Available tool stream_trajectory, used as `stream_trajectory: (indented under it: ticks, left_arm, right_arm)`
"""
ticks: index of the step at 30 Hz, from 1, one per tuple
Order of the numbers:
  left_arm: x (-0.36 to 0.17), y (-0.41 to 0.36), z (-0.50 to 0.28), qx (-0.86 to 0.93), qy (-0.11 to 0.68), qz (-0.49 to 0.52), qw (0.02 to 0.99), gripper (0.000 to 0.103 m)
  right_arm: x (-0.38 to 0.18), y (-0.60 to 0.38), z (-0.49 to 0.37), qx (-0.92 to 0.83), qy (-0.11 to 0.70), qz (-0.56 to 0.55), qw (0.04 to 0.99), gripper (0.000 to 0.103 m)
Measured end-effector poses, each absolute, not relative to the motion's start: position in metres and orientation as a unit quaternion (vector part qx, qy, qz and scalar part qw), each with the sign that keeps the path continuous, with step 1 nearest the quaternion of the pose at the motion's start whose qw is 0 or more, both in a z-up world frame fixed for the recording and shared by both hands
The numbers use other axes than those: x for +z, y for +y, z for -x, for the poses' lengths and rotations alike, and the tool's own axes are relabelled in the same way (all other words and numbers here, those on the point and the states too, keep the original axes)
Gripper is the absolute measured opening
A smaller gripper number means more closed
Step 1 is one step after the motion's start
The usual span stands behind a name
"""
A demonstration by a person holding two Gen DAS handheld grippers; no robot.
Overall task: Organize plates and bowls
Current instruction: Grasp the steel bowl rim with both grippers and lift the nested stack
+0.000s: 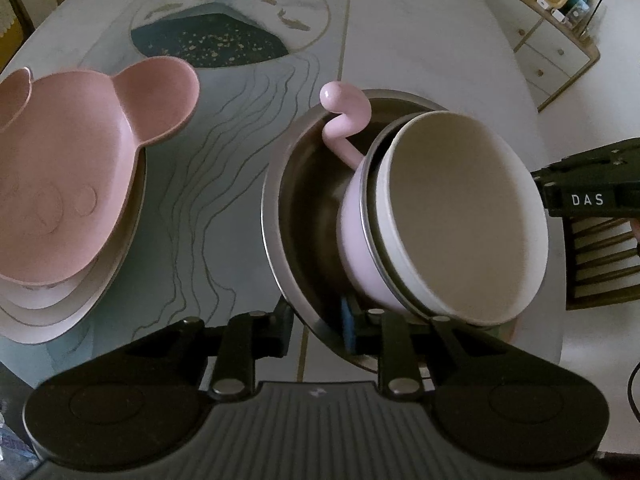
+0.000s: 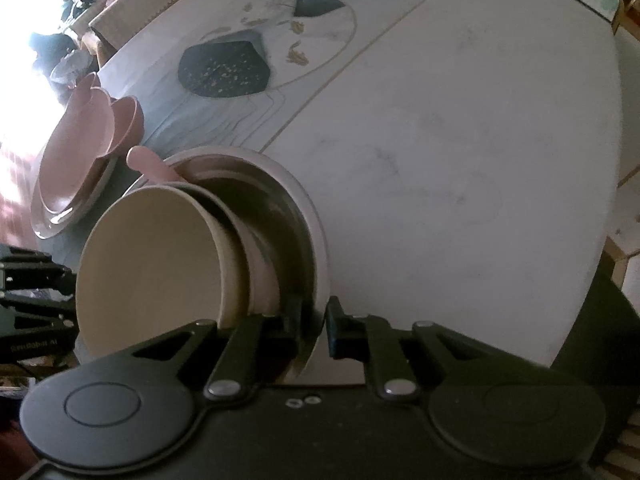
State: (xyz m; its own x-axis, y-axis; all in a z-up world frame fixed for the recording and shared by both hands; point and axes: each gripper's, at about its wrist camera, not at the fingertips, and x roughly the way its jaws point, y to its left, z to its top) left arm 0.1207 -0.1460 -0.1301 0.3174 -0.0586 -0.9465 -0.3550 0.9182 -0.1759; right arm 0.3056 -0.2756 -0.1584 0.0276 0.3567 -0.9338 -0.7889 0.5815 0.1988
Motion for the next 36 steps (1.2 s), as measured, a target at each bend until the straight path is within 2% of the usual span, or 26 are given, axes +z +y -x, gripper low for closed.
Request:
stream_trajectory:
  ticks: [17,24,36]
  left_arm:
    - [-0.090,-0.118,-0.117,0.106,0.547,0.170,0.813,0.020]
    - [-0.069,-0.067,-0.106,0.100,0.540,0.150,0.822,0.020]
    - [-0.064,0.040,-0.077,0.067,0.550,0.113,0.825,0.020]
  right_arm:
    - [-0.119,-0.269,-0.297,0.402,0.544,0.164,0.718,0.012]
    - [-0.093,-0.231,-0.282,0.401,0.527,0.147,0.735,0.011]
    - [-0.098,-0.133,-0.237,0.374,0.540,0.118,0.745,0.012]
